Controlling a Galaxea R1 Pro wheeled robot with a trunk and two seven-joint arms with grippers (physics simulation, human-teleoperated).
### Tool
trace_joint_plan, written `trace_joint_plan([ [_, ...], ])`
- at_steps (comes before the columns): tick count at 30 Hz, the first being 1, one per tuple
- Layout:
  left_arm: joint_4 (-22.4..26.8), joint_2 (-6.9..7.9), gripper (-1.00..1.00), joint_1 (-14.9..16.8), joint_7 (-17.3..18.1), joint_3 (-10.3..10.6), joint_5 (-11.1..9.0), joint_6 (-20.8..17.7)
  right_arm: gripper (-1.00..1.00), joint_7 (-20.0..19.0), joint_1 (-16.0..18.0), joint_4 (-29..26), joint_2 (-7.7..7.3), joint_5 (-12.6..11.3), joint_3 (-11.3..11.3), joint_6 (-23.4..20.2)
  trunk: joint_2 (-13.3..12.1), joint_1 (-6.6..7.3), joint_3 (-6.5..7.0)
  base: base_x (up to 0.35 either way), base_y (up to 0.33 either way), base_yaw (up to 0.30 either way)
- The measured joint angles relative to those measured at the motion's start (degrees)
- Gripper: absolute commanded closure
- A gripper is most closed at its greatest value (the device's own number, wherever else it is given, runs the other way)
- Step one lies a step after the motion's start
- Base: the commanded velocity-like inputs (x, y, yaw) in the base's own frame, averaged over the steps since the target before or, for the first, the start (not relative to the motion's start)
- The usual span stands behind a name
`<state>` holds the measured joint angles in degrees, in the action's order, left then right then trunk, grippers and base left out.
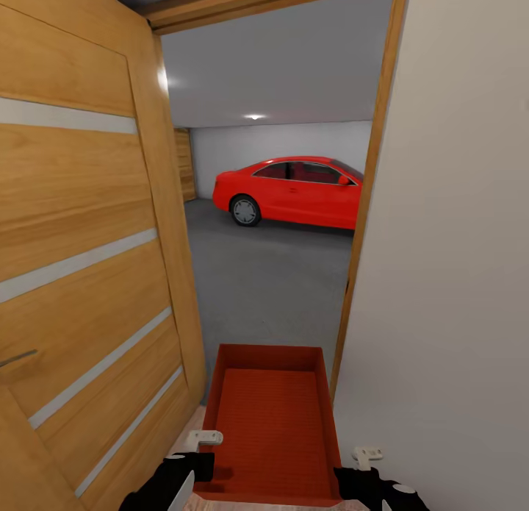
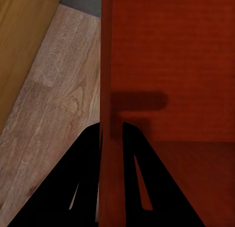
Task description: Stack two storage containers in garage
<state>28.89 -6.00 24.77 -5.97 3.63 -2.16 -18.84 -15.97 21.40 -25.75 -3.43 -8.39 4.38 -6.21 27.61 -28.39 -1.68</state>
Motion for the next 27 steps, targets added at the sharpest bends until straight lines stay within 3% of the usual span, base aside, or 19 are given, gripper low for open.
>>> trace_joint_plan([
  [17,0.0,-0.02,1.00,0.0,0.0,0.0,0.0,0.0,1.00,0.0,0.0,0.0,0.00,0.1,-0.1,0.0,0.0,0.00,0.00,0.000,0.002,-0.004],
  [27,0.0,-0.03,1.00,0.0,-0.1,0.0,0.0,0.0,1.00,0.0,0.0,0.0,-0.01,0.1,0.0,0.0,0.0,0.00,0.00,0.000,0.219,0.000],
])
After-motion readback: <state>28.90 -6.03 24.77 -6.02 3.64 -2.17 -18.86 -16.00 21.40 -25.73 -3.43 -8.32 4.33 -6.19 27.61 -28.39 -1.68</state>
